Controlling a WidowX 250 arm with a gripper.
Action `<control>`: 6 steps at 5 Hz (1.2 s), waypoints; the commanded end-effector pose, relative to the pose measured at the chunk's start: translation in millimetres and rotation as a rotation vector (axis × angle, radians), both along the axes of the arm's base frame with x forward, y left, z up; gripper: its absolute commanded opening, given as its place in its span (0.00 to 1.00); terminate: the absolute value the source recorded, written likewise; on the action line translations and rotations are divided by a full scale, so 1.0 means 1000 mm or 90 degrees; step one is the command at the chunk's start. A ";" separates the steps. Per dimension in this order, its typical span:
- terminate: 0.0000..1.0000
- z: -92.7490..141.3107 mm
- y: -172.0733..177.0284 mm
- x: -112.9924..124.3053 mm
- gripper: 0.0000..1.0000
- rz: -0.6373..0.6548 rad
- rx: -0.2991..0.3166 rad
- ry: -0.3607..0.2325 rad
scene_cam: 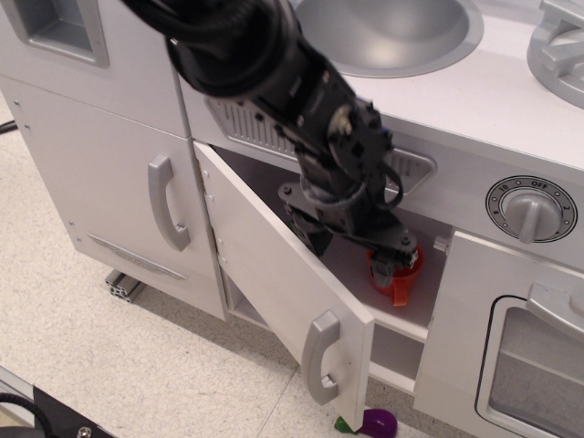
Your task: Open cabinet
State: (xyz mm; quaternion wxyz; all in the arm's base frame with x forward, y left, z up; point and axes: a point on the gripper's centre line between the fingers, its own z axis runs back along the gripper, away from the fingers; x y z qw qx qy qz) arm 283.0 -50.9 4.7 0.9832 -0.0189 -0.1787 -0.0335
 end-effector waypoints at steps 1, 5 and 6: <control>0.00 -0.001 0.019 -0.012 1.00 0.092 0.008 0.037; 0.00 -0.023 0.134 -0.035 1.00 0.245 0.085 0.117; 0.00 -0.028 0.147 -0.033 1.00 0.260 0.136 0.133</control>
